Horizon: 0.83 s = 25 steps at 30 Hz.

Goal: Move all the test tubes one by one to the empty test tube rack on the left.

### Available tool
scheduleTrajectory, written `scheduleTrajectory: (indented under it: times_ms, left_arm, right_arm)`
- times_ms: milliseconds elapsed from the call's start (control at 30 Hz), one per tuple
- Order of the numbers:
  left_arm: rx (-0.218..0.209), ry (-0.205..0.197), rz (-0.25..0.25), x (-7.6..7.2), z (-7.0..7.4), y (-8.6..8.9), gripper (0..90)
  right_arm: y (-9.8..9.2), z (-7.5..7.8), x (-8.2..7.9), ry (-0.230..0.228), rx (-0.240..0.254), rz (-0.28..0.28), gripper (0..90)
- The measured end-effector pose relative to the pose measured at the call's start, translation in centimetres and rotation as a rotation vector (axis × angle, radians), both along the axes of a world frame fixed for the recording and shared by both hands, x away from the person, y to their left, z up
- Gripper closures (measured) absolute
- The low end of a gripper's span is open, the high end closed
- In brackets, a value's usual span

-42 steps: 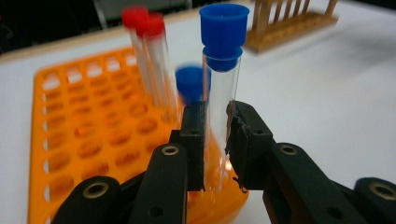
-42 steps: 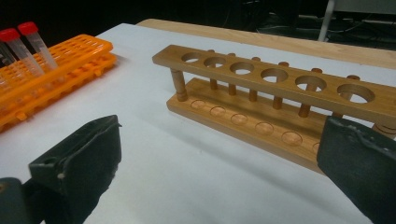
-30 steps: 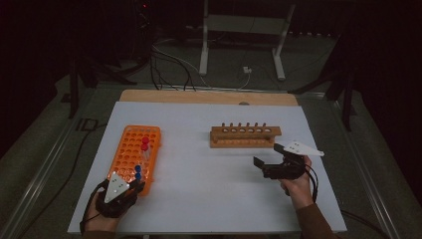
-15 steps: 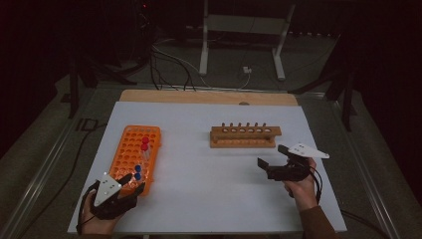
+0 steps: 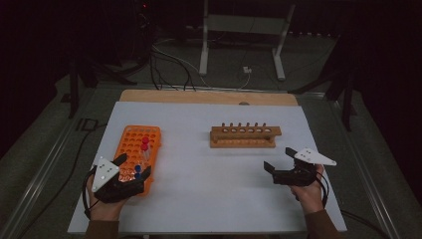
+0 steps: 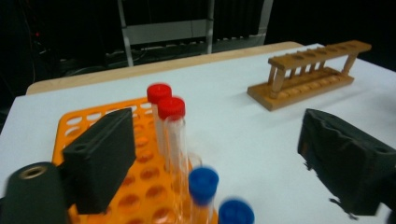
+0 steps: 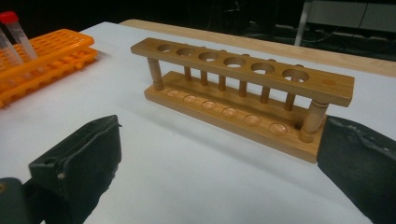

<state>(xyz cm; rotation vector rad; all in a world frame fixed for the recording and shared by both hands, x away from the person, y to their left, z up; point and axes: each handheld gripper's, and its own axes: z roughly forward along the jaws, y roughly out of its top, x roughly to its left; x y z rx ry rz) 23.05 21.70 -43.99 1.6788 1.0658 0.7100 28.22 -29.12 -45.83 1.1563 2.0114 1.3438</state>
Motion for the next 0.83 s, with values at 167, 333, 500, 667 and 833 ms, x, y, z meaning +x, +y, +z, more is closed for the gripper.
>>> scheduleTrajectory:
  times_ms: [167, 333, 500, 667, 833]
  left_arm:
    - [-0.022, 0.012, 0.008, 1.0, 0.2, 0.0, 2.8]
    - [-0.024, 0.012, 0.019, 1.6, 0.1, 0.1, 0.8]
    - [-0.031, 0.008, 0.021, 1.8, 0.0, 0.1, 0.7]
    - [-0.023, 0.009, 0.025, 1.8, -0.1, 0.2, 0.7]
    - [-0.022, 0.008, 0.027, 1.8, -0.1, 0.2, 0.7]
  right_arm:
    - [-0.1, 0.0, -0.3, -0.018, 0.004, 0.002, 0.2]
    - [-0.2, 0.0, -0.6, -0.032, 0.012, 0.004, 0.2]
    - [-0.4, -0.1, -0.8, -0.041, 0.026, 0.004, 0.3]
    - [-0.5, -0.2, -0.9, -0.048, 0.019, -0.001, 0.3]
    - [-0.6, -0.6, -0.8, -0.044, 0.006, -0.004, 0.3]
